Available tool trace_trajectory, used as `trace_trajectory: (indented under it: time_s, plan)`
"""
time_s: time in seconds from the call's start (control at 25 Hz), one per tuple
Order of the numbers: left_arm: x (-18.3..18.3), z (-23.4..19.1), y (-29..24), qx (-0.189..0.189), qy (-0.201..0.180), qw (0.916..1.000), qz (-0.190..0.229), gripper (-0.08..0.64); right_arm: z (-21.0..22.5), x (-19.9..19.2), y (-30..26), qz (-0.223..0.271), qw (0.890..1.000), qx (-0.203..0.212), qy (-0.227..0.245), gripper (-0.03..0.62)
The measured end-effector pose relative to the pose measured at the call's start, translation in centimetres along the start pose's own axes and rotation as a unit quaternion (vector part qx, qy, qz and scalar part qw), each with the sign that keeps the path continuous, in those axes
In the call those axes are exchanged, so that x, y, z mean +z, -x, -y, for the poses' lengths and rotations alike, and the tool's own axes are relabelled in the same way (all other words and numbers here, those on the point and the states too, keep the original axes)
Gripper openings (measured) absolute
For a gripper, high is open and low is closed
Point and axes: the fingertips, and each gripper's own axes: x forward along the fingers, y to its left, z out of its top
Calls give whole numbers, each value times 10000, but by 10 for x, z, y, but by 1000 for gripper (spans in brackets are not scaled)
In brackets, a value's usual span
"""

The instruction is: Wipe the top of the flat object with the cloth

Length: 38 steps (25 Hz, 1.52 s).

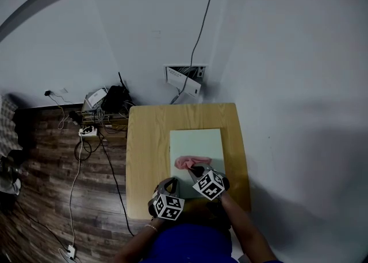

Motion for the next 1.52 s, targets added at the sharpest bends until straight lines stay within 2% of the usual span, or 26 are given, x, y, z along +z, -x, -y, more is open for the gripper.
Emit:
trace_trajectory:
  time_s: [1.08, 1.32, 1.52]
  plan:
    - [2, 2, -1, 12, 0, 10000, 22, 12, 46, -66, 51, -298, 9944, -639, -791, 15]
    - [2, 2, 0, 4, 0, 10000, 21, 12, 51, -78, 58, -168, 9899, -784, -1172, 15]
    - [2, 1, 1, -26, 52, 10000, 28, 12, 51, -76, 62, -155, 9882, -871, -1250, 15]
